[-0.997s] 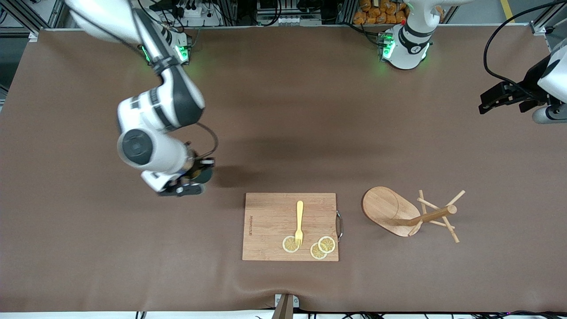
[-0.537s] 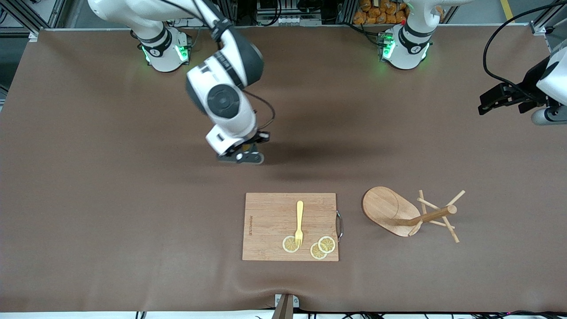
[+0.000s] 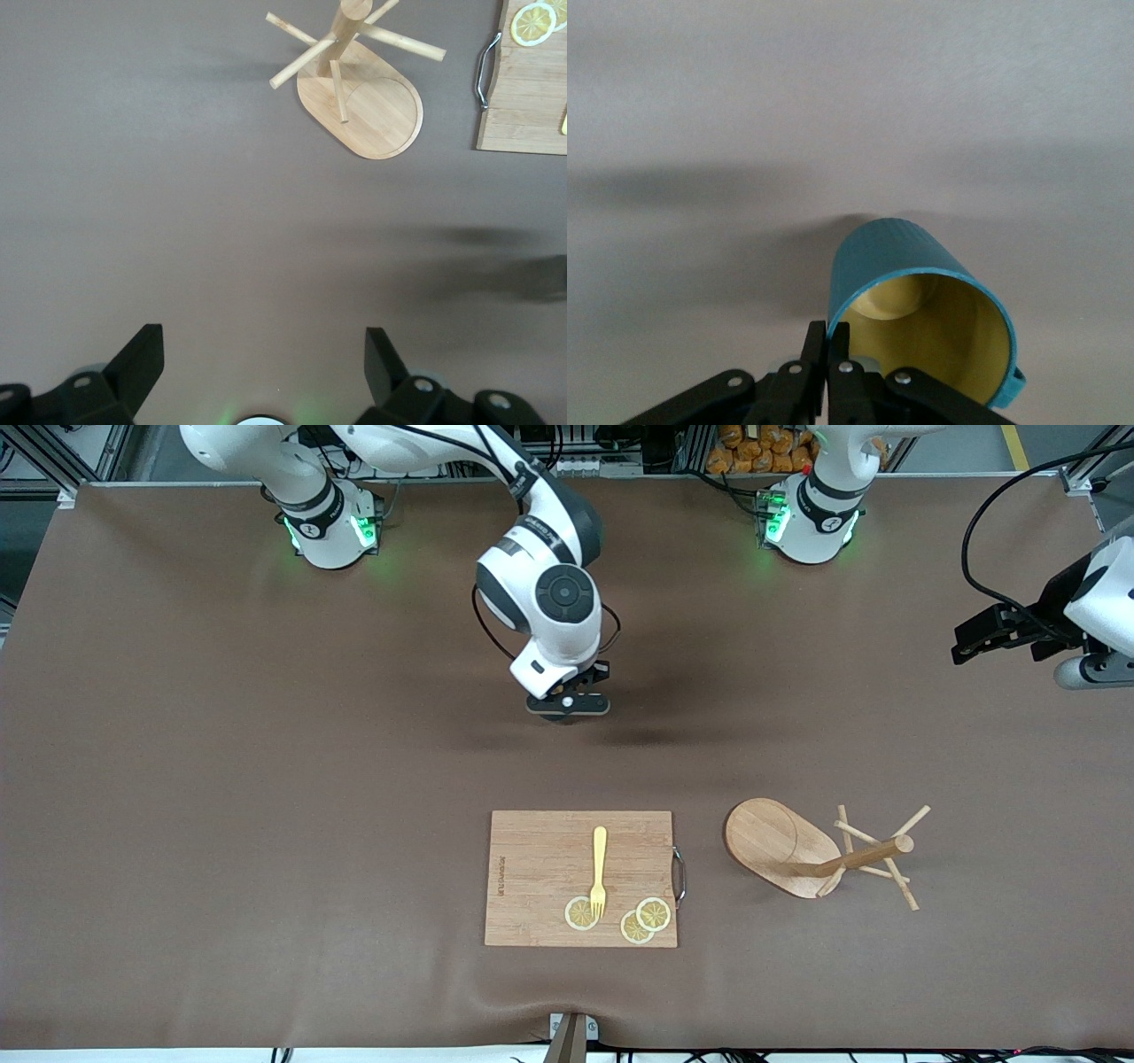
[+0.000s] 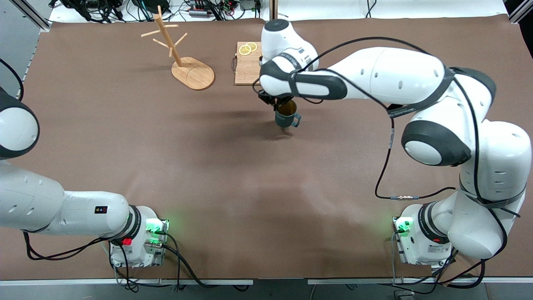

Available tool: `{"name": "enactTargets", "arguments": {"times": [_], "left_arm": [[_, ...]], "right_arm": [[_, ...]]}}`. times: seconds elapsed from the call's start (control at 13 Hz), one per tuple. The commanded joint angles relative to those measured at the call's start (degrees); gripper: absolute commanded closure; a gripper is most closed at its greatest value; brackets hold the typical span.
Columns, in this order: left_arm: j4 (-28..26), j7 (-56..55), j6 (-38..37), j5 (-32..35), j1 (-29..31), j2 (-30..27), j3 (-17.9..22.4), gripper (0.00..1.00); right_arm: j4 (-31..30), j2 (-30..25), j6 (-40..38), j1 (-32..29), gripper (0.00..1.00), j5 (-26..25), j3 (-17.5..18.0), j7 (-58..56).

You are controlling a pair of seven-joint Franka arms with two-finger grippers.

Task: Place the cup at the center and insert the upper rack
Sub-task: 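Lift the cup and carry it toward the table center, then lower the cup onto the table and open the right gripper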

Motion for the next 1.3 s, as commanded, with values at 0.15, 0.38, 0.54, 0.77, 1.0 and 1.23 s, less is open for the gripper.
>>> {"name": "enactTargets", "arguments": {"times": [0.15,0.38,0.54,0.77,1.0,1.23], "left_arm": [[-0.22,1.17,0.37,0.61,0.19,-0.02,-0.22,0.00],[-1.54,1.08,-0.07,0.69,-0.08,-0.55,-0.48,0.00],[-1.54,1.08,-0.07,0.69,-0.08,-0.64,-0.57,0.00],[-1.62,1.08,0.01,0.69,-0.08,-0.55,-0.57,0.00],[-1.54,1.08,0.02,0.69,0.01,-0.46,-0.57,0.00],[-1.62,0.12,-0.07,0.69,-0.17,-0.55,-1.53,0.00]], "right_arm": [[3.69,2.71,-0.91,2.78,1.00,0.82,-0.90,1.87],[3.77,3.32,-0.74,3.57,1.00,1.17,-0.99,3.55],[3.77,3.58,-0.65,4.45,1.00,1.08,-0.99,3.63],[3.86,4.73,0.40,4.98,1.00,1.08,-0.99,3.46],[4.47,5.34,2.59,5.16,1.00,1.08,-0.99,3.55],[5.09,6.31,2.78,5.07,1.00,1.00,-0.99,3.55]]}}
